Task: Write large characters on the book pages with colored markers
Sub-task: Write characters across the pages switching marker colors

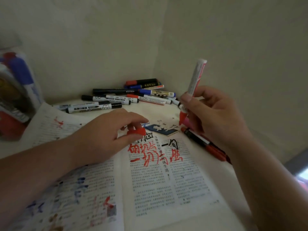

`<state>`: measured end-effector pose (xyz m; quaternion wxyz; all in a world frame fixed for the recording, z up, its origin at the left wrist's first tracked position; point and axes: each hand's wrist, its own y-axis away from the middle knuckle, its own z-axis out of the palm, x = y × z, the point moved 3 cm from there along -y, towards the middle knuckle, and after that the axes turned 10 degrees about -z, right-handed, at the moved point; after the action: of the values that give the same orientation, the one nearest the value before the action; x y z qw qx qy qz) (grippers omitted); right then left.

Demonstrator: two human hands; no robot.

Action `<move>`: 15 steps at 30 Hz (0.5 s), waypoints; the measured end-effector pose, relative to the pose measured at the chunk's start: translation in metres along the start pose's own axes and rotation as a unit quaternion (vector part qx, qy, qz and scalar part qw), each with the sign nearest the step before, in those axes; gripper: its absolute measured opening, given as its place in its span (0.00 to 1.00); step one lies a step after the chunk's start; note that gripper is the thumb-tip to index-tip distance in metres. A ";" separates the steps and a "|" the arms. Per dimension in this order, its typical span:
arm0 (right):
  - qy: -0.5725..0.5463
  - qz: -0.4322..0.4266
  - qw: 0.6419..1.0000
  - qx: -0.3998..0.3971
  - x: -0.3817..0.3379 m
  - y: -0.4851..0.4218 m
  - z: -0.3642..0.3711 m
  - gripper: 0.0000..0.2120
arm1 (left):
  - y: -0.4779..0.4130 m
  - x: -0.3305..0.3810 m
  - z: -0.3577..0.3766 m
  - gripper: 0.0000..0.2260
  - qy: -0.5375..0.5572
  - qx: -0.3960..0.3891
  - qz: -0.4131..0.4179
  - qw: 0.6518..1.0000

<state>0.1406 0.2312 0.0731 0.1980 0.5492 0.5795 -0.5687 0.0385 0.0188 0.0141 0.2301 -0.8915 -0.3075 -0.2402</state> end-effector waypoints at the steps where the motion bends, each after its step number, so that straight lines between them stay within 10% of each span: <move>1: -0.003 0.016 1.000 0.016 0.001 0.007 -0.002 0.08 | -0.001 -0.001 0.001 0.14 -0.003 -0.002 -0.003 1.000; 15: 0.045 0.045 0.995 -0.082 0.002 0.071 0.060 0.03 | -0.002 -0.012 0.006 0.21 0.071 -0.014 -0.025 0.997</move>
<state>0.1776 0.1612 0.0236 0.2416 0.5819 0.6069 -0.4845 0.0308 0.0184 0.0036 0.2330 -0.8672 -0.3094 -0.3129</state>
